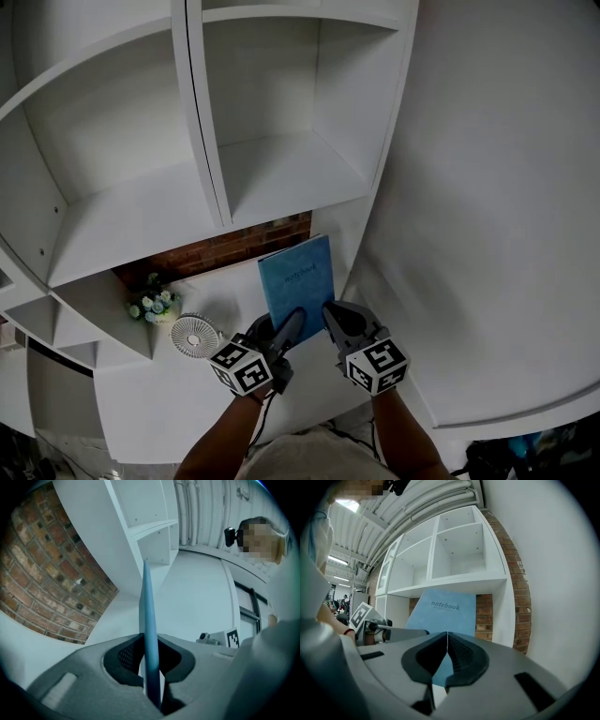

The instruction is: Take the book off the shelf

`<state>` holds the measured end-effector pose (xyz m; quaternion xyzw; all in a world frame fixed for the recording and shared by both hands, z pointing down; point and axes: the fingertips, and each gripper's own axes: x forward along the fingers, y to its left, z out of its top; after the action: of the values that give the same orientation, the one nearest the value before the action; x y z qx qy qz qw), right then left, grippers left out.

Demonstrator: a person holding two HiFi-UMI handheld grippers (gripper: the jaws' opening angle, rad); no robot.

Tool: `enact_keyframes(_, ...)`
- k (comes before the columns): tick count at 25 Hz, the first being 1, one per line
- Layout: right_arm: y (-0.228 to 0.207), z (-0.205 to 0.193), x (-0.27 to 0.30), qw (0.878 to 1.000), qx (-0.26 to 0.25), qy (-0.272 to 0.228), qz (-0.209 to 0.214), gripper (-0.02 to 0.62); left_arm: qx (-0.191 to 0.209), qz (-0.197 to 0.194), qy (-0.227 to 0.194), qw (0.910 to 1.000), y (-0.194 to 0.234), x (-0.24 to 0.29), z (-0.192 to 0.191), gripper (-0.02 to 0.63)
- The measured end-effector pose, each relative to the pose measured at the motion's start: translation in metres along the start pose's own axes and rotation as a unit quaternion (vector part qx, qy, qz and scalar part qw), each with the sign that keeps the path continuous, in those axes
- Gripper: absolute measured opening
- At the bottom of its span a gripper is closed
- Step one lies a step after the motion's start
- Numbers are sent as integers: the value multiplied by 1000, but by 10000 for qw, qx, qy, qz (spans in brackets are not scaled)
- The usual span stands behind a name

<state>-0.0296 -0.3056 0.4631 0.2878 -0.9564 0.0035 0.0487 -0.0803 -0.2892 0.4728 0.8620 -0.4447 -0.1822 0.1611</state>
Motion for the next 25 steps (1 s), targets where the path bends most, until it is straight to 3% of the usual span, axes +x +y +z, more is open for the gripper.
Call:
enact_keyframes(9,5,-9,0,9999,105,-13,18,19,371,31,-127,9992,-2,-2,-7,48)
enact_keyframes(25,2,-14,-2,9997,223,-68,-32,18,472,161,-228,9985,-5,-4,-7,48)
